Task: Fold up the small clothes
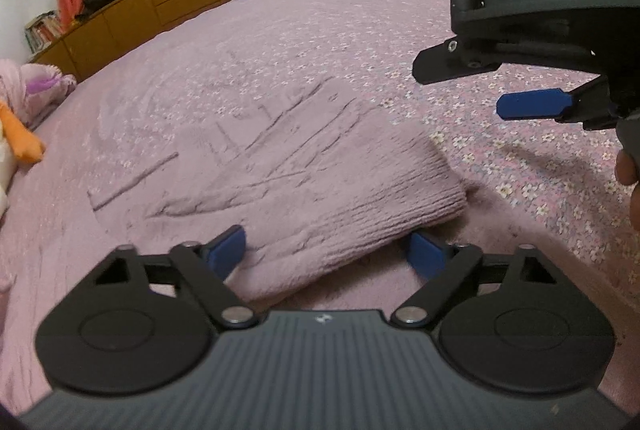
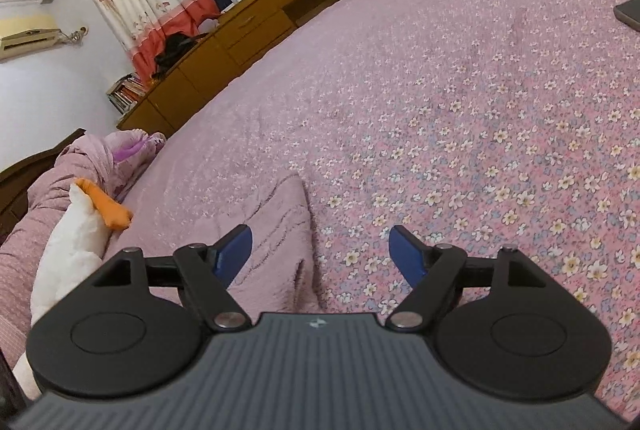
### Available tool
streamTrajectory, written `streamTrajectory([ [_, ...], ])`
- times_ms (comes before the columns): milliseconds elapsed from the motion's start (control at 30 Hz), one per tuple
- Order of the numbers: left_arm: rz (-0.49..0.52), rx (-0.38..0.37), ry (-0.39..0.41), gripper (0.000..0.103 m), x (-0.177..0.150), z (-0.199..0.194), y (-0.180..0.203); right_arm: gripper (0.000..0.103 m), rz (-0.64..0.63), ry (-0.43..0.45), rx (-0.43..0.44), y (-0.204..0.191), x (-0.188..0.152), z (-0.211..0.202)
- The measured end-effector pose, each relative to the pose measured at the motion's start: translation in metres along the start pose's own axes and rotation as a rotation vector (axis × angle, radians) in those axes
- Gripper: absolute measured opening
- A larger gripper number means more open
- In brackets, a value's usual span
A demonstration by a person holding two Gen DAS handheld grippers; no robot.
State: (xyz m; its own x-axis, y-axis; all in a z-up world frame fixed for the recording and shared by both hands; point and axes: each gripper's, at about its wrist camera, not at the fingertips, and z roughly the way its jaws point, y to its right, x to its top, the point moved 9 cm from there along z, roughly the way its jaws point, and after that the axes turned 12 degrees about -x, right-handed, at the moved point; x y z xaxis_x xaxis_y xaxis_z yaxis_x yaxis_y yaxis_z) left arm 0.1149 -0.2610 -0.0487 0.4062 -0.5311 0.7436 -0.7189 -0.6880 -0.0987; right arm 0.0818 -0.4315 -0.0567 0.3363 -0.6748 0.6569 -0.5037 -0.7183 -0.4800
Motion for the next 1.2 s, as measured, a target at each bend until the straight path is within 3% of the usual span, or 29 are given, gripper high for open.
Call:
streamTrajectory([
  [33,0.004,-0.006,0.004,0.071,0.002,0.000,0.002,0.081,0.005,-0.001,0.005,0.001,0.000,-0.001],
  [100,0.002,-0.035,0.002,0.025,0.003,-0.001,0.005,0.081,0.023,-0.006,0.011,0.004,0.001,-0.002],
  [200,-0.042,-0.051,0.012,0.019,0.008,-0.004,0.001,0.081,0.052,-0.014,0.013,0.008,0.003,-0.002],
  [400,-0.185,-0.082,0.073,0.015,0.021,-0.024,-0.022,0.082,0.039,-0.021,0.007,0.007,0.001,0.000],
  [667,-0.256,-0.010,0.173,0.015,0.033,-0.070,-0.062,0.081,0.020,-0.027,-0.012,0.009,-0.002,0.004],
  [800,-0.292,0.015,0.184,0.015,0.027,-0.086,-0.082,0.081,0.004,-0.035,-0.016,0.007,-0.005,0.007],
  [933,-0.341,-0.039,0.166,0.015,0.018,-0.085,-0.085,0.081,-0.036,-0.041,-0.010,-0.001,-0.009,0.009],
  [1067,-0.332,-0.125,0.126,0.019,0.012,-0.074,-0.069,0.081,-0.064,-0.046,-0.006,-0.004,-0.010,0.011],
  [1200,-0.296,-0.153,0.084,0.038,0.007,-0.068,-0.054,0.082,-0.060,-0.052,-0.011,-0.003,-0.011,0.012],
])
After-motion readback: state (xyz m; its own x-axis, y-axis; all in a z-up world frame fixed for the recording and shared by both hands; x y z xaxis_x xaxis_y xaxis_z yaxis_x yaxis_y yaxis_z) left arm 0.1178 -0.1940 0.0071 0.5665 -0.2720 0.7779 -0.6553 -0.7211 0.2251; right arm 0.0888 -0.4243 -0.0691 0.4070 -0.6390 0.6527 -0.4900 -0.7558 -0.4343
